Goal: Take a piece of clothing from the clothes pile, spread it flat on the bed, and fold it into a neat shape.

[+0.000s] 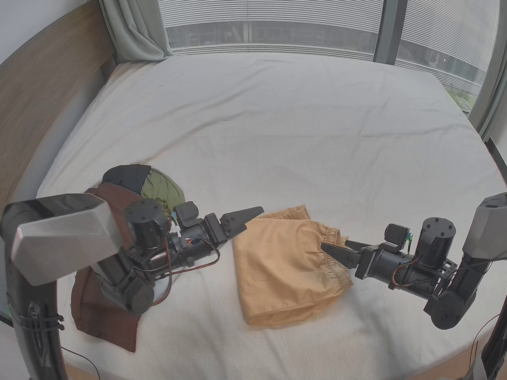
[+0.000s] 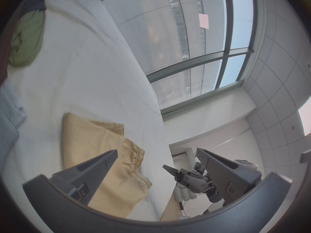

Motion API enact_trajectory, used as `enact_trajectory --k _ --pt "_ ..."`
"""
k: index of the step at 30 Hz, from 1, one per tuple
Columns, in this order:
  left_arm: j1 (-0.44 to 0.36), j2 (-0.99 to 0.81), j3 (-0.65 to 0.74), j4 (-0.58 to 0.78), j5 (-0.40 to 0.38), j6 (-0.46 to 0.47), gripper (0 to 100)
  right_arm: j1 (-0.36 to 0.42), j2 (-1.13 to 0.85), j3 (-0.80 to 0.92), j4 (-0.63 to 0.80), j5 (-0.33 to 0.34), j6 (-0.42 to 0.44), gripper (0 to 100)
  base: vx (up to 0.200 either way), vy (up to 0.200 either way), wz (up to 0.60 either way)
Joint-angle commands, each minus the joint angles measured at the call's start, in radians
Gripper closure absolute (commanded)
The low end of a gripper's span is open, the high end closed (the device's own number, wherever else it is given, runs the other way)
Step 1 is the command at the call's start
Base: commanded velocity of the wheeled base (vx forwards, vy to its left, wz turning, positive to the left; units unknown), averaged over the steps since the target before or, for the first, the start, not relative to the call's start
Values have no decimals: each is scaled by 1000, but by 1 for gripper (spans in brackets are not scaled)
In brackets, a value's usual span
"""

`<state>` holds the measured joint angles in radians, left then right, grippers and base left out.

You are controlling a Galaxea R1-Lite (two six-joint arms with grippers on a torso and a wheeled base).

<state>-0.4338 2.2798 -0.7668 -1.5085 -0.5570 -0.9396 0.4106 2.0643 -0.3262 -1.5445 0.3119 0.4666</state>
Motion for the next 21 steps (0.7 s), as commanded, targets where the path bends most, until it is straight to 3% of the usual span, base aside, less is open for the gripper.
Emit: enact_trajectory --k 1,4,11,21 --pt "72 -243 147 10 -73 74 0 13 40 -1 -3 -1 1 0 0 0 0" --pt "96 -281 188 21 -93 100 0 5 77 -13 -5 -2 1 0 0 0 0" --pt "167 -279 296 10 -101 286 0 14 131 49 0 -2 1 0 0 0 0" --pt "207 -289 297 1 -104 300 0 14 289 50 -3 -5 -2 0 0 0 0"
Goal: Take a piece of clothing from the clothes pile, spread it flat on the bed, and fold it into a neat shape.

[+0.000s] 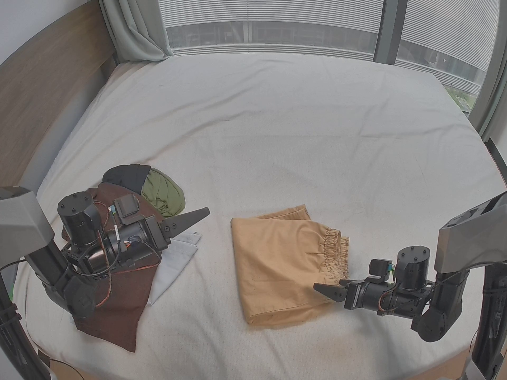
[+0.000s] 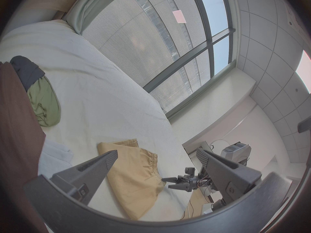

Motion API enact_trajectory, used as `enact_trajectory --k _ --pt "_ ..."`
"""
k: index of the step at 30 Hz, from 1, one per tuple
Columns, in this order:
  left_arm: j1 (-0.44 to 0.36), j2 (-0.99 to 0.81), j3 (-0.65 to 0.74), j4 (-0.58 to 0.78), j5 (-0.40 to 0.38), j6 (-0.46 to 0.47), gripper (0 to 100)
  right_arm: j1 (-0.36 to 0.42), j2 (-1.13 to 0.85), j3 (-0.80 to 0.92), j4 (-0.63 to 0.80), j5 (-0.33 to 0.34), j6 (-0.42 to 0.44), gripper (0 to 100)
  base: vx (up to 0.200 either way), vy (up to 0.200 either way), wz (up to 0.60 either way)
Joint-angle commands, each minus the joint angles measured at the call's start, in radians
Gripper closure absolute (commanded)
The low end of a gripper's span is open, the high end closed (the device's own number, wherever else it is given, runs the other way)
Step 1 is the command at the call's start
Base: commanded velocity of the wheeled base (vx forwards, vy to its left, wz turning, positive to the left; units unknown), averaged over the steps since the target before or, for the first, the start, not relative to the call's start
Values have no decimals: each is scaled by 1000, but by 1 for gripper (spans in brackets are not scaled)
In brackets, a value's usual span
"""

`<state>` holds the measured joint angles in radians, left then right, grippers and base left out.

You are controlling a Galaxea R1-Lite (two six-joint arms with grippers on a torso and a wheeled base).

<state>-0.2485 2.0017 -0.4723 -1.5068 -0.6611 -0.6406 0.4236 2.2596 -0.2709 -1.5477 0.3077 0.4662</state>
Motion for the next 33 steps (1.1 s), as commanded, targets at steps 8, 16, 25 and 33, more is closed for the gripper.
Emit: enact_trajectory --k 8,16,25,33 --pt "20 -6 0 -1 1 3 0 1 144 -30 -3 -18 -1 0 0 0 0" --pt "20 -3 6 -1 0 7 0 -6 -57 -88 1 -18 17 0 0 0 0" --pt "12 57 4 -3 3 113 0 -22 -20 -232 -2 -22 72 0 0 0 0" --pt "17 48 -6 -3 5 114 0 -49 202 -416 -2 -73 71 0 0 0 0"
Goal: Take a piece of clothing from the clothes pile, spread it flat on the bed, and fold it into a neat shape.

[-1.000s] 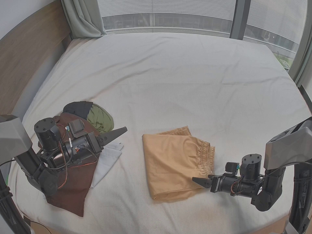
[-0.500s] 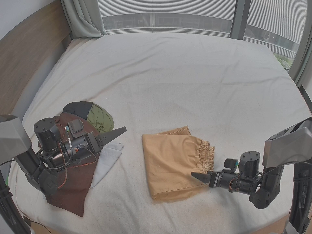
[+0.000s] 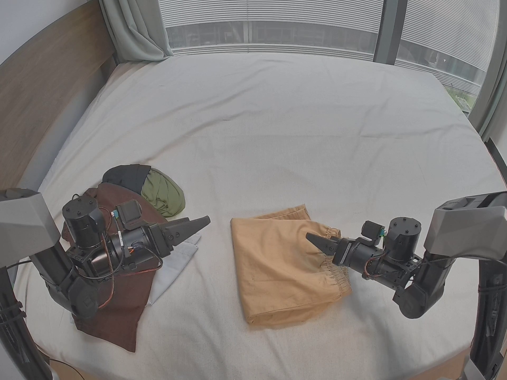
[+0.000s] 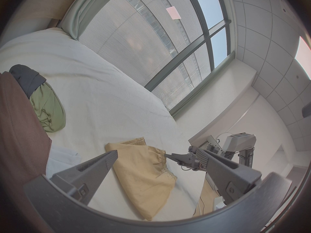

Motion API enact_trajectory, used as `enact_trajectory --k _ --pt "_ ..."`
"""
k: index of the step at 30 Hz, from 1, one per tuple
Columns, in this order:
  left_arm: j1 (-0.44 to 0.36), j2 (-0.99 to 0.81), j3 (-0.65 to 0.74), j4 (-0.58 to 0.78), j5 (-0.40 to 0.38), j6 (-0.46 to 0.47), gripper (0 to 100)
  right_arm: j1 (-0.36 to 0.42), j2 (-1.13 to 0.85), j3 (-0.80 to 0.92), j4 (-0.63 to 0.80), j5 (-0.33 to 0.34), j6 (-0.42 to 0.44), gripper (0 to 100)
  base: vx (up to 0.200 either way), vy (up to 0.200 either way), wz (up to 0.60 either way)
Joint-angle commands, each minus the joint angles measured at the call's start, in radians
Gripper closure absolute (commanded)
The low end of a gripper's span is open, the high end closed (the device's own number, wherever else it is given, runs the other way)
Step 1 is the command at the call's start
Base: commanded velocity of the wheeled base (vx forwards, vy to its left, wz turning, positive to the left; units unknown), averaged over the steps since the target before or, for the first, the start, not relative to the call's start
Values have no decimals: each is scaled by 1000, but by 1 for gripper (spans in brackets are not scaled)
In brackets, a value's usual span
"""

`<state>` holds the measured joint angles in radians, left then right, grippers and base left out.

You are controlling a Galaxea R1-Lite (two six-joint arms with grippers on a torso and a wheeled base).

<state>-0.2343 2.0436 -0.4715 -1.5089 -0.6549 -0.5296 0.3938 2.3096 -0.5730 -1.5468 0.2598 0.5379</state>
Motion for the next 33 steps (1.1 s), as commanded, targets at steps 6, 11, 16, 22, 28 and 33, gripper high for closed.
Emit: enact_trajectory --k 6,11,16,22,28,33 --pt "6 4 -9 -1 -3 3 0 -44 241 -229 -3 -94 1 0 0 0 0" --pt "7 4 -10 -1 -5 2 0 -46 234 -226 -3 -96 1 0 0 0 0" --pt "7 3 -18 -1 -5 2 0 -36 157 -183 -3 -96 1 0 0 0 0" --pt "10 -2 -16 -1 -6 3 0 -26 -58 -8 2 -48 -9 0 0 0 0" --pt "9 -2 -12 -1 -8 6 0 -53 -165 200 5 59 -78 0 0 0 0" --pt "9 -2 -12 -1 -8 6 0 -112 -154 298 5 133 -187 0 0 0 0"
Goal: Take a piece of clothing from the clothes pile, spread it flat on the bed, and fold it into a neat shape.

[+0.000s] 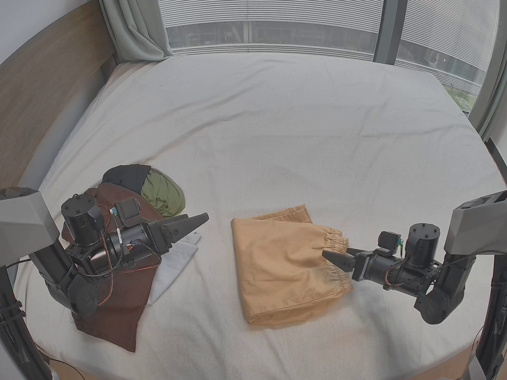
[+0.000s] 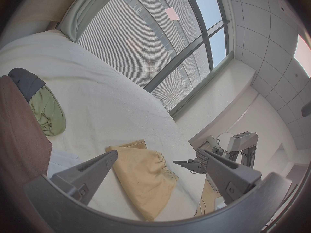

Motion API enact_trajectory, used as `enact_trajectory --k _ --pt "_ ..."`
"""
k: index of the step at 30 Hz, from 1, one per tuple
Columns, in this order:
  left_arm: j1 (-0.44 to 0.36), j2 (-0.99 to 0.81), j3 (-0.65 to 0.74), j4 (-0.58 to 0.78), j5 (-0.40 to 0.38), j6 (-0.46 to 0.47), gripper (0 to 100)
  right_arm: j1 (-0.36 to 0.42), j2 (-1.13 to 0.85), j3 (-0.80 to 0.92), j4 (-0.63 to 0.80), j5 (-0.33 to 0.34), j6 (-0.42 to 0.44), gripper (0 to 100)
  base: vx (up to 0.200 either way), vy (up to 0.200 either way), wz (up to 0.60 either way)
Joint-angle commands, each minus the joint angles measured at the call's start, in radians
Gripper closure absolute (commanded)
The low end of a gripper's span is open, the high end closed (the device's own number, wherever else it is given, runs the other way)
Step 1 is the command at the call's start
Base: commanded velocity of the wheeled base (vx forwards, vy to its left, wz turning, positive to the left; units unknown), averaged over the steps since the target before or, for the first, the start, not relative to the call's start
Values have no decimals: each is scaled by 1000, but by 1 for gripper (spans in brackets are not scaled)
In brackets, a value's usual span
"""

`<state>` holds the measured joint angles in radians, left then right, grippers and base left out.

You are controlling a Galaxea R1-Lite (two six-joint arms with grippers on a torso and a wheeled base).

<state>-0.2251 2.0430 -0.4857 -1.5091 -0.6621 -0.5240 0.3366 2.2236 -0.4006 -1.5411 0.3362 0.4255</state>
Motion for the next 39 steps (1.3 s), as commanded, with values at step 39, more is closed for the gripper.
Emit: enact_trajectory --k 39 --pt "-7 -3 3 -2 -1 6 0 13 278 -86 -5 -2 99 0 0 0 0"
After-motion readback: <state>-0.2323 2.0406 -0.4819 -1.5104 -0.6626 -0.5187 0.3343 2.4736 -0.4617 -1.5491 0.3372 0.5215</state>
